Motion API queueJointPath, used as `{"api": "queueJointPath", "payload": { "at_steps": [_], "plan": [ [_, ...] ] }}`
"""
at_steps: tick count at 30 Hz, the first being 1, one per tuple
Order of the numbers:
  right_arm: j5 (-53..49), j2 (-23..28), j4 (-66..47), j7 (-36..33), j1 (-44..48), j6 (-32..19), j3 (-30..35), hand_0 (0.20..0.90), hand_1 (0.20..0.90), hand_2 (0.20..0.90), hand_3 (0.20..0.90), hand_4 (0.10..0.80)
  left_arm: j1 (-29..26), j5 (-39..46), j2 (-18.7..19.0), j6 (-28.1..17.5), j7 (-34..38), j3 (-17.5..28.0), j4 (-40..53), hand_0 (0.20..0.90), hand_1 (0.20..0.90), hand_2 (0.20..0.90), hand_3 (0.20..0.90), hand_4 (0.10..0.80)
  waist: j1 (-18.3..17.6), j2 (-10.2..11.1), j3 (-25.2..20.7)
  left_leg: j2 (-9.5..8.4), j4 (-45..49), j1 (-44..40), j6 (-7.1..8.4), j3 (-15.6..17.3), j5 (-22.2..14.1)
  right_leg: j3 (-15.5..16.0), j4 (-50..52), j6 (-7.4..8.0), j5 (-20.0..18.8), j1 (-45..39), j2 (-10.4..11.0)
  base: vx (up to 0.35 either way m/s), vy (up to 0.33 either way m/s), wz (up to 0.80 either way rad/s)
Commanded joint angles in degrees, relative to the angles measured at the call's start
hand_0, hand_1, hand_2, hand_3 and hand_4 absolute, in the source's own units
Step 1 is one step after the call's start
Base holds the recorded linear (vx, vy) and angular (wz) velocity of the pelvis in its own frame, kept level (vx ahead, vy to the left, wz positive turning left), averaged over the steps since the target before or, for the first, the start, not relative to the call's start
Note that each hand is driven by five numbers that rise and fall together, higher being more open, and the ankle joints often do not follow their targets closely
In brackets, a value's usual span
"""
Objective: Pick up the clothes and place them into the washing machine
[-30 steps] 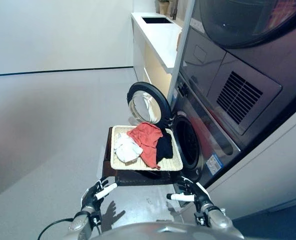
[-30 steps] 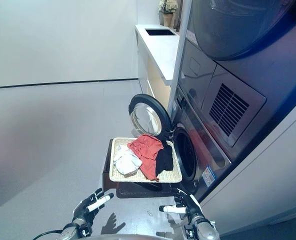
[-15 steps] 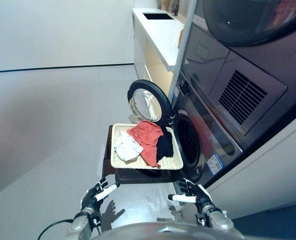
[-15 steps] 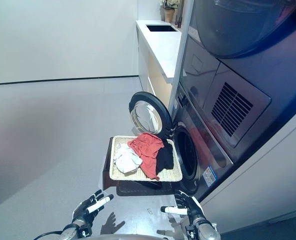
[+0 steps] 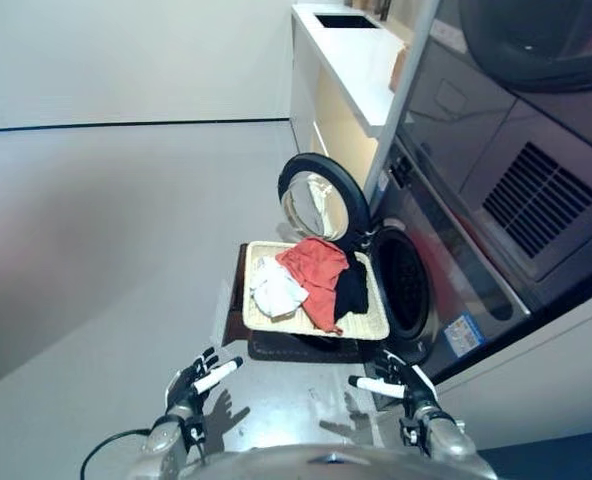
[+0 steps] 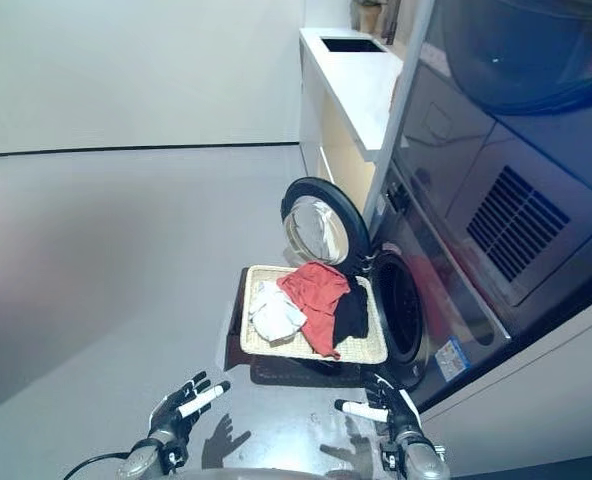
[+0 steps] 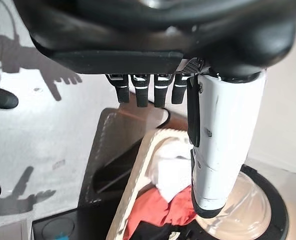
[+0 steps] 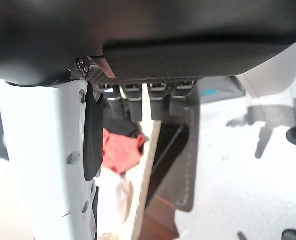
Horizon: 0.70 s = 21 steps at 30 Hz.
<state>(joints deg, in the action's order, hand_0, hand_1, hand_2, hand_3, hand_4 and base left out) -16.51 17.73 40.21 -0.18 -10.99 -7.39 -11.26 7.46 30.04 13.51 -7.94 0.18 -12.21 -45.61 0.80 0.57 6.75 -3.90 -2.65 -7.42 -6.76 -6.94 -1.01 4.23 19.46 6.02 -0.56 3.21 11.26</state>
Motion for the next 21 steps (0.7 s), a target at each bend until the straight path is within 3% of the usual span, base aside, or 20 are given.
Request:
{"api": "queueJointPath", "payload": {
  "at_steps": [1, 3, 6, 7, 9, 17, 21],
  "plan": [
    [-2.5, 0.5, -4.2, -0.1, 4.1, -3.0, 0.2, 0.900, 0.900, 0.900, 0.900, 0.800, -3.7, -1.3, 2.6, -4.2, -0.4, 1.3, 4.8, 0.900, 0.900, 0.900, 0.900, 0.800, 0.4, 0.9, 0.3, -2.96, 2.7, -0.4, 1.38, 0.0, -3.0, -0.3, -1.1, -0.66, -6.2, 2.1, -2.3, 0.078, 0.040, 0.06],
    [-2.8, 0.6, -4.0, -0.1, 4.6, -3.2, 0.0, 0.900, 0.900, 0.900, 0.900, 0.800, -3.9, -1.1, 2.6, -4.5, -0.1, 1.4, 5.2, 0.900, 0.900, 0.900, 0.900, 0.800, -0.3, 1.0, 1.0, -2.88, 2.2, -1.6, 2.09, -0.2, -4.1, 1.7, -9.0, 0.14, -6.1, 3.9, -3.0, 0.169, -0.006, 0.05],
    [-2.6, 0.4, -3.6, -0.4, 5.3, -3.1, -0.5, 0.900, 0.900, 0.900, 0.900, 0.800, -3.8, -1.0, 2.5, -4.5, 0.0, 1.4, 4.9, 0.900, 0.900, 0.900, 0.900, 0.800, -1.4, 2.1, 1.8, -3.16, 1.4, -4.0, 2.56, -0.9, -5.3, 1.3, -16.6, 1.96, -11.2, 7.0, -3.6, 0.198, -0.032, 0.07],
    [-2.6, 0.4, -3.5, -0.4, 5.3, -3.2, -0.5, 0.900, 0.900, 0.900, 0.900, 0.800, -3.8, -1.0, 2.4, -4.5, 0.0, 1.4, 5.0, 0.900, 0.900, 0.900, 0.900, 0.800, -1.3, 1.9, 1.9, -2.99, 1.3, -4.2, 2.58, -0.9, -5.5, 1.4, -16.8, 1.93, -11.2, 6.7, -3.8, 0.144, -0.016, 0.18],
    [-2.2, 0.0, -4.1, -0.5, 5.3, -3.0, -1.0, 0.900, 0.900, 0.900, 0.900, 0.800, -3.3, -1.0, 2.2, -4.2, 0.2, 1.5, 4.9, 0.900, 0.900, 0.900, 0.900, 0.800, -1.9, 2.7, 2.3, -2.98, 0.6, -6.3, 2.89, -0.8, -6.6, 2.7, -19.6, 2.78, -13.8, 8.4, -4.9, 0.190, -0.015, 0.29],
    [-2.2, 0.1, -3.6, -0.7, 4.7, -3.0, -1.3, 0.900, 0.900, 0.900, 0.900, 0.800, -3.5, 0.4, 1.1, -4.4, 0.8, 1.1, 3.3, 0.900, 0.900, 0.900, 0.900, 0.800, -2.8, 3.1, 1.5, -1.50, -0.4, -9.1, 4.30, -2.2, -7.0, 3.2, -19.4, 1.61, -13.3, 8.0, -7.4, 0.175, -0.058, 0.38],
    [-3.8, 1.0, -2.8, -2.2, 8.4, -3.9, -2.7, 0.900, 0.900, 0.900, 0.900, 0.800, -6.4, 2.4, 0.3, -5.0, 1.7, -0.8, 2.0, 0.900, 0.900, 0.900, 0.900, 0.800, -3.3, 2.6, 1.1, 2.69, 0.6, -7.9, 7.04, -3.1, -5.1, 4.7, -18.9, -0.21, -10.7, 7.5, -9.2, 0.238, -0.194, 0.40]
  ]
}}
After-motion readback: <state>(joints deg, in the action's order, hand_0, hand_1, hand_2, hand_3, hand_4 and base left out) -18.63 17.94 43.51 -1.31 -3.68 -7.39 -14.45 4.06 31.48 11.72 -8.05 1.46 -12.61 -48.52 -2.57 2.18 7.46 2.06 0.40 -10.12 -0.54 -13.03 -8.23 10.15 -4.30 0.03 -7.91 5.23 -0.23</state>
